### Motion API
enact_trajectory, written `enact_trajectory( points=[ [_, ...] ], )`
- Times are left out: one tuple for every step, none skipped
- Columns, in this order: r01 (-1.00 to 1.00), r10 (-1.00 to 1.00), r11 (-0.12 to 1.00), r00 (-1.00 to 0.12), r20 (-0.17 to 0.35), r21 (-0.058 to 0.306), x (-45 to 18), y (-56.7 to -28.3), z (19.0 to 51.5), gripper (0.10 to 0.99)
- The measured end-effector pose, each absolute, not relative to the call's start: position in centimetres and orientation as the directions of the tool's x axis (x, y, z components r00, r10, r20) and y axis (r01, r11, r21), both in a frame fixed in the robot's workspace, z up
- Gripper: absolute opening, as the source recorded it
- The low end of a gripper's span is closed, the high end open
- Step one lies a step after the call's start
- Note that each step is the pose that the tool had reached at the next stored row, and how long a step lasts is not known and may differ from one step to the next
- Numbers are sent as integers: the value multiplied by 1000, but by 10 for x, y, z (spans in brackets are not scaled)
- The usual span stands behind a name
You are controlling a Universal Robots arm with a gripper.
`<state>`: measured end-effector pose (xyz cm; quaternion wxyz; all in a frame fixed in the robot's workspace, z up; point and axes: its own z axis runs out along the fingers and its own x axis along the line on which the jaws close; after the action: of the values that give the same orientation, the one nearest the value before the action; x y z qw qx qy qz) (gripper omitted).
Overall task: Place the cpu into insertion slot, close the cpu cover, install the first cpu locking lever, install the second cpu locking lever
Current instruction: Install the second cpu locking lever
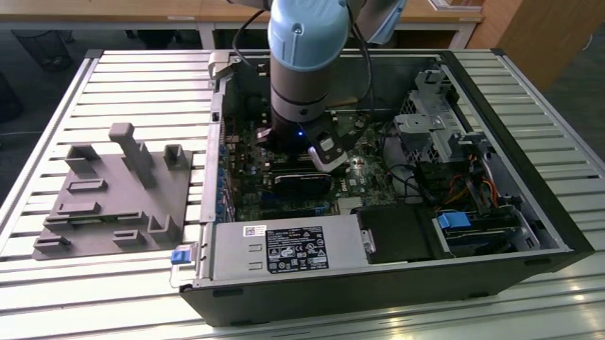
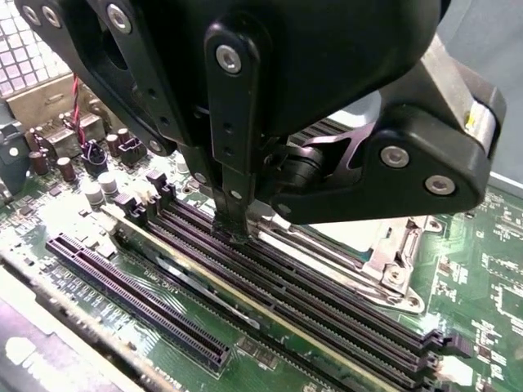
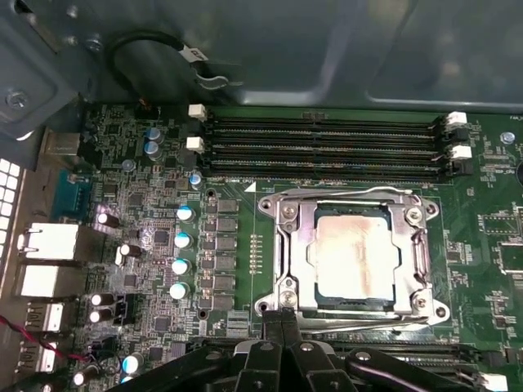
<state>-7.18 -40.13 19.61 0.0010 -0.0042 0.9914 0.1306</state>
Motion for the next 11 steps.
enact_trajectory(
  points=[
    [-9,-8,965,-1000,-3,261,-72,-401,196,106],
    [-9,-8,965,-1000,-3,263,-72,-401,195,106],
    [-9,-8,964,-1000,-3,264,-72,-401,194,106],
    [-9,-8,964,-1000,-3,266,-72,-401,194,106],
    [-9,-8,964,-1000,-3,266,-73,-401,193,106],
    [-8,-8,963,-1000,-3,268,-73,-400,193,106],
    [-9,-8,963,-1000,-3,269,-73,-400,192,106],
    [-9,-8,963,-1000,-3,271,-73,-399,191,106],
    [-9,-8,962,-1000,-3,272,-73,-399,191,106],
    [-9,-8,962,-1000,-3,274,-74,-398,190,106],
    [-9,-8,962,-1000,-3,274,-74,-398,190,106]
  ],
)
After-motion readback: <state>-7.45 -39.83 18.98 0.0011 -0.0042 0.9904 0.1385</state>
